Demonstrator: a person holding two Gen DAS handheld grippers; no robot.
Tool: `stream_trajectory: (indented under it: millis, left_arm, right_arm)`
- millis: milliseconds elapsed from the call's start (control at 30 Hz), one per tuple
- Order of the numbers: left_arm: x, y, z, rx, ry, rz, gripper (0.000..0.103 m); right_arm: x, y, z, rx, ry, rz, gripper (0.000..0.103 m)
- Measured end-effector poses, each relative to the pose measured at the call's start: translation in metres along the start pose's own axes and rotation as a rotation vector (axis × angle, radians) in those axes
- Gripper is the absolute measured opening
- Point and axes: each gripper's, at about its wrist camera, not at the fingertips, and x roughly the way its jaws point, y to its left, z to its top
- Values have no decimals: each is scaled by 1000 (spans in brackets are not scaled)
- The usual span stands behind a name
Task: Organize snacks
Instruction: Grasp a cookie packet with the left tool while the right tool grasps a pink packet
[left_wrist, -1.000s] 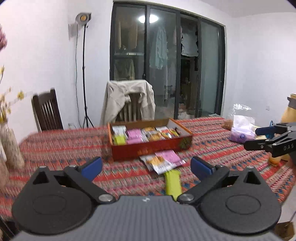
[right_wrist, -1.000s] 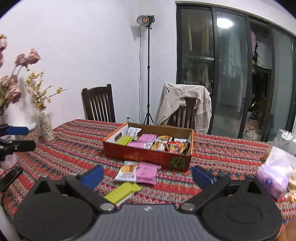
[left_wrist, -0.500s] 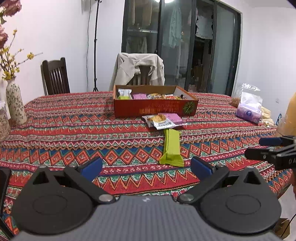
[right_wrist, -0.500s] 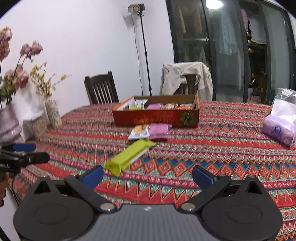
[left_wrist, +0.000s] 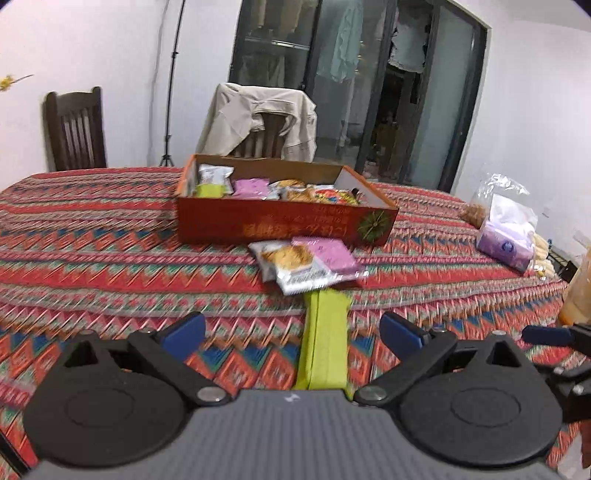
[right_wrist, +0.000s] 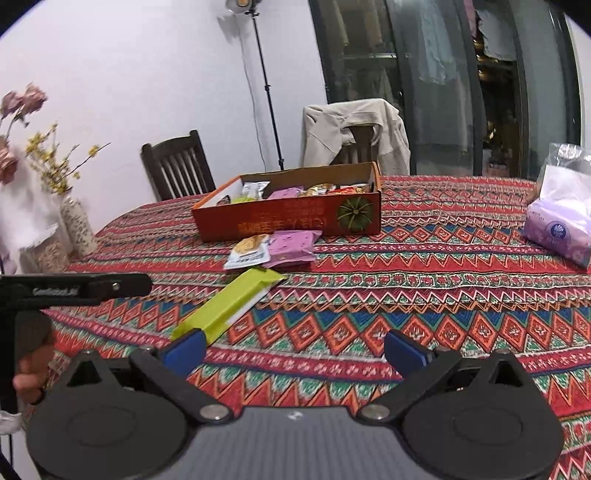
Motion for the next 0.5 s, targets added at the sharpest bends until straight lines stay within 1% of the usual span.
stream_trajectory:
  millis: [67, 133, 200, 333, 400, 500]
  left_arm:
    - [16, -2, 11, 17, -4, -11, 102]
    - [33, -3, 21, 33, -3, -6, 95]
    - [52, -4, 31, 46, 8, -12, 91]
    - [101, 2, 47, 7, 56, 1, 84]
    - [125, 7, 50, -36, 93, 1, 83]
    - [150, 9, 49, -84, 135, -19, 82]
  right_arm:
    - [10, -5, 7, 3, 2, -6, 103]
    - [21, -7, 14, 4, 2, -8, 103]
    - [32, -10, 21, 10, 2, -1, 103]
    - [52, -12, 34, 19, -2, 5, 103]
    - [62, -15, 41, 24, -3, 10, 103]
    - [74, -18, 50, 37, -8, 10, 103]
